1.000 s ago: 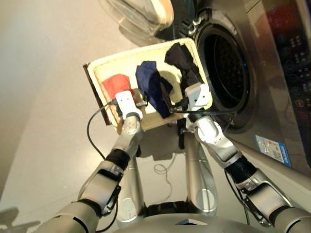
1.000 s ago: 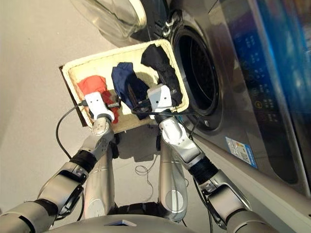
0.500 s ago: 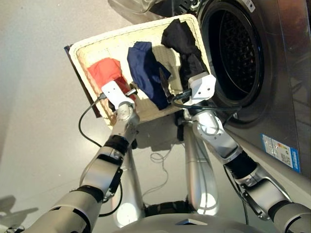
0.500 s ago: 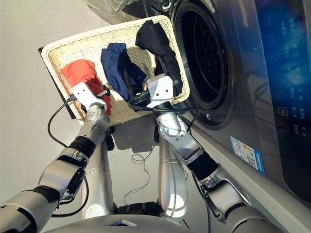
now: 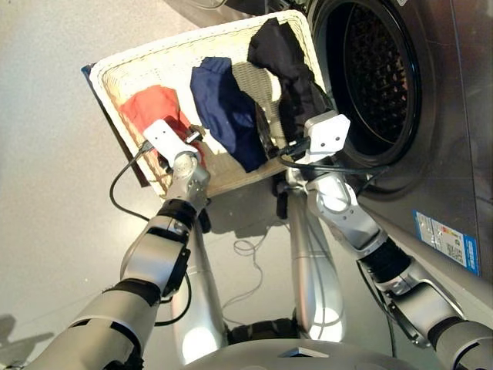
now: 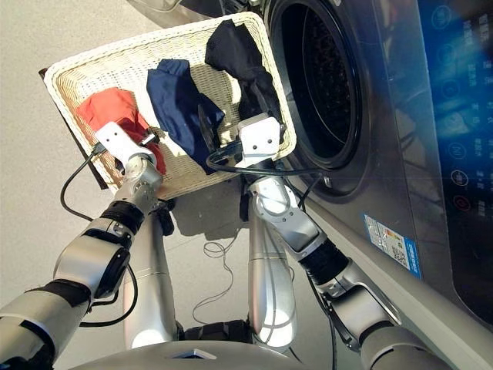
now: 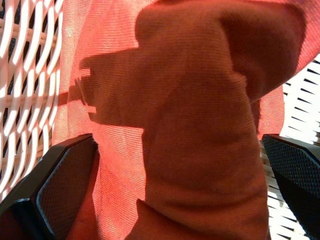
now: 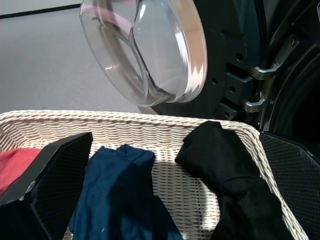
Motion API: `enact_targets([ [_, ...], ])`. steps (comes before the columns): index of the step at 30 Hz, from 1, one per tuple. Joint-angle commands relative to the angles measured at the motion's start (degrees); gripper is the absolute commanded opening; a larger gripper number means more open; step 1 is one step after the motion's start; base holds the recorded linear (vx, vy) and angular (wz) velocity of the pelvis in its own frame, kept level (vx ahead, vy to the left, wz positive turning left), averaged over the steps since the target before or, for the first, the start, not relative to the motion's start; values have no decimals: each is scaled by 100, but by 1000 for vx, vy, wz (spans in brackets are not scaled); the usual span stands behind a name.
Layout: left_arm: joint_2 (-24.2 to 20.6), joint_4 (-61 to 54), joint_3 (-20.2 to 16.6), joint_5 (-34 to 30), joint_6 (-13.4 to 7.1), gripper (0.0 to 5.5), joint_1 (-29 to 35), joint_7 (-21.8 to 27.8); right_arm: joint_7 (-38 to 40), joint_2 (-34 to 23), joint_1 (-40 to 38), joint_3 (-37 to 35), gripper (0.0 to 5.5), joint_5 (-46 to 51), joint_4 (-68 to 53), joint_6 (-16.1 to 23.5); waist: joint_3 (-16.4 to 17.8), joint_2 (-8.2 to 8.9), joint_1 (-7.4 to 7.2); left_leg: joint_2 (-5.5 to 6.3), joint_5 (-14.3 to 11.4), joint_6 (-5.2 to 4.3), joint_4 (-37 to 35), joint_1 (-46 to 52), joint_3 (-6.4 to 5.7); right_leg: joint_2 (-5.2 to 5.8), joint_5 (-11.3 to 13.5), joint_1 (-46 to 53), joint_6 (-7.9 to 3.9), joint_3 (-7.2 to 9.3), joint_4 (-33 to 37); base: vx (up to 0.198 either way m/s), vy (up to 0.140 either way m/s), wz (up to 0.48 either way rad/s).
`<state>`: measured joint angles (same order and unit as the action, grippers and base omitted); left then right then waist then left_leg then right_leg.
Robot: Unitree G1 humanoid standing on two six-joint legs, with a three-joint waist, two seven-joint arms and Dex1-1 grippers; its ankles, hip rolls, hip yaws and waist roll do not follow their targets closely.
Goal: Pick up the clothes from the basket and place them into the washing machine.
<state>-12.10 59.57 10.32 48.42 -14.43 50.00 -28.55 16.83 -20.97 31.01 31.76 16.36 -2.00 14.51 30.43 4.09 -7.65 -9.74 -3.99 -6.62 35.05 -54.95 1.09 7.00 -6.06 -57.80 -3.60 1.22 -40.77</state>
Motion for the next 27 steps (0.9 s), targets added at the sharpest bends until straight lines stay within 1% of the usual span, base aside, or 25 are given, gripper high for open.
enact_targets([
  [1,-97,274,19,19,-33,0,240,72,-215,11,-33,-3,550,441,-782,525,-64,70,-61,-5,-324,13,325,110,70,175,-50,26,-307,-198,80,0,0,0],
  [6,-59,188,72,-51,-38,0,133,72,-337,-27,-86,19,550,803,-771,495,-64,76,-55,4,-283,-4,208,269,104,192,-7,170,-308,-201,176,0,0,0],
  [8,-63,-283,227,-362,-123,0,-86,25,-453,-45,-150,12,550,1041,-683,439,-64,63,-24,21,-231,-8,49,462,148,199,31,329,-315,-194,299,0,0,0],
  [9,-116,-702,380,-689,-154,0,-259,16,-456,-74,-173,-46,550,1060,-691,457,-64,52,-9,42,-205,-4,-38,560,165,193,50,407,-316,-201,356,0,0,0],
  [10,-124,-1203,513,-938,-230,0,-528,-7,-449,-109,-239,-145,550,1030,-721,480,-64,34,18,73,-178,1,-134,673,177,200,69,519,-322,-202,432,0,0,0],
  [11,-123,-1543,559,-1103,-294,0,-746,-66,-431,-100,-303,-211,550,1042,-703,498,-64,13,39,100,-154,11,-223,780,189,202,88,634,-318,-202,508,52,25,5],
  [12,-242,-2143,695,-1598,-339,0,-999,-84,-357,-110,-389,-324,550,1007,-701,545,-64,-15,72,148,-122,21,-350,929,197,203,107,763,-316,-219,577,52,20,11],
  [13,-310,-2494,740,-1870,-351,0,-1228,-135,-346,-129,-421,-386,550,953,-707,549,-64,-28,96,183,-101,31,-430,1039,208,207,133,865,-316,-223,627,61,13,32],
  [16,-529,-3614,762,-2808,-504,0,-1859,-176,-375,-252,-560,-587,550,880,-721,565,-64,-55,186,247,1,39,-850,1557,272,245,209,1366,-325,-175,991,78,16,14],
  [19,-753,-4507,765,-3468,-613,0,-2341,-56,-533,-299,-624,-752,550,1056,-714,606,-64,-101,283,295,104,58,-1337,2230,340,271,291,2048,-372,-104,1447,107,14,8],
  [20,-821,-4759,758,-3613,-635,0,-2457,-2,-581,-309,-654,-779,550,1138,-724,616,-64,-109,304,316,124,58,-1445,2419,349,283,316,2235,-389,-92,1543,68,9,-4],
  [21,-821,-4766,758,-3614,-631,0,-2466,-2,-582,-308,-659,-777,550,1139,-724,617,-64,-108,304,317,129,58,-1459,2433,350,283,320,2247,-390,-91,1553,124,10,-2],
  [22,-1126,-5355,798,-4050,-695,0,-2641,179,-770,-395,-679,-837,550,1399,-814,584,-64,-136,365,337,184,55,-1758,2947,368,316,371,2782,-435,-42,1848,121,11,-10],
  [23,-1229,-5592,824,-4195,-696,0,-2707,248,-840,-415,-686,-841,550,1534,-853,575,-64,-145,383,353,196,60,-1852,3121,377,323,386,2937,-446,-17,1917,150,12,19],
  [25,-1603,-6109,860,-4578,-692,0,-2706,399,-1100,-540,-623,-761,550,2200,-1058,478,-64,-134,411,363,247,57,-2092,3504,402,326,439,3296,-476,-2,2110,82,14,41],
  [27,-1912,-6537,934,-4636,-739,0,-2676,566,-1388,-709,-490,-587,550,2888,-1396,373,-64,-96,437,376,323,73,-2303,3805,435,318,502,3544,-488,-18,2276,56,13,5],
])
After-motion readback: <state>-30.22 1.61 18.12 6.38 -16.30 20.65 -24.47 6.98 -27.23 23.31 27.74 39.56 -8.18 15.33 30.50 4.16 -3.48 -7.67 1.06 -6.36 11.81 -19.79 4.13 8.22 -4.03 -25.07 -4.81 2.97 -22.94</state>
